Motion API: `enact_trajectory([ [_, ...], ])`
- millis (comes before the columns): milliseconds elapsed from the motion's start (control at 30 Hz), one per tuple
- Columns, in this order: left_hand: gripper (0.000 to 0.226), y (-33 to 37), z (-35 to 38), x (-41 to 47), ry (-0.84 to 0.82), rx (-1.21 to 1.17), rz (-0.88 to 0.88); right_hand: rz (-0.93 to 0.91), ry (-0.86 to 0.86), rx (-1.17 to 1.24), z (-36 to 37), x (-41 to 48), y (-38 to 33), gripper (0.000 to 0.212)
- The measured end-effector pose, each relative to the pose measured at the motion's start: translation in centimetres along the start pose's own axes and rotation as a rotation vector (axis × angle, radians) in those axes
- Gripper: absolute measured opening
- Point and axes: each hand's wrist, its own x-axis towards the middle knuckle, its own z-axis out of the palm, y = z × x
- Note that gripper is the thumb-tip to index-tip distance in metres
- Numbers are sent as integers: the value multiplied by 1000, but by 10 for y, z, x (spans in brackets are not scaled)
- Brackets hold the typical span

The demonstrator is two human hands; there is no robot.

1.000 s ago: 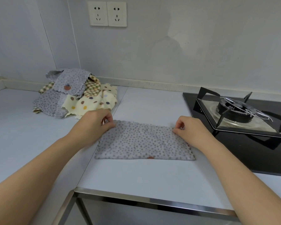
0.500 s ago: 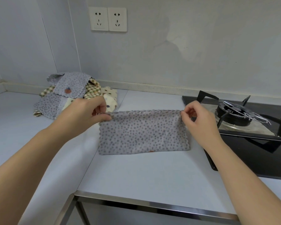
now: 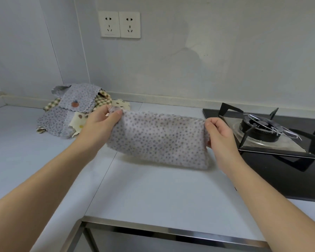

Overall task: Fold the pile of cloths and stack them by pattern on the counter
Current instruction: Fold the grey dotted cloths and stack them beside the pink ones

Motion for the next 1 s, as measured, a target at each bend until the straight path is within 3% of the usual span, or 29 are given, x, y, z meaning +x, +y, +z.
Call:
enact_trajectory([
  [133,28,-10,9,0,152,337,-72,102,7,-109,0,0,0,15],
  [233,23,-27,12,-7,136,651,-68,-1,78,-476,-1,2,9,8],
  [333,28,-41,19,-19,133,1014,267,-238,34,-780,3,-2,14,33],
  [433,25,-40,33,-28,-76,973,325,-279,-246,-903,21,-17,10,35],
  [533,43,-51,49,-34,-456,1058,253,-119,-639,-1136,38,-33,17,55],
  [633,67,-60,49,-32,-601,1226,155,-20,-754,-1304,38,-34,25,65],
  [733,73,-61,44,-26,-530,1264,46,39,-655,-1335,35,-28,27,65],
  [833,71,-61,47,-28,-499,1296,-2,-118,-635,-1270,32,-31,26,56],
  [933,61,-52,45,-29,-335,1460,106,-228,-748,-1187,34,-29,25,47],
  [1000,54,-44,41,-31,-142,1577,269,-230,-630,-1220,33,-20,27,46],
])
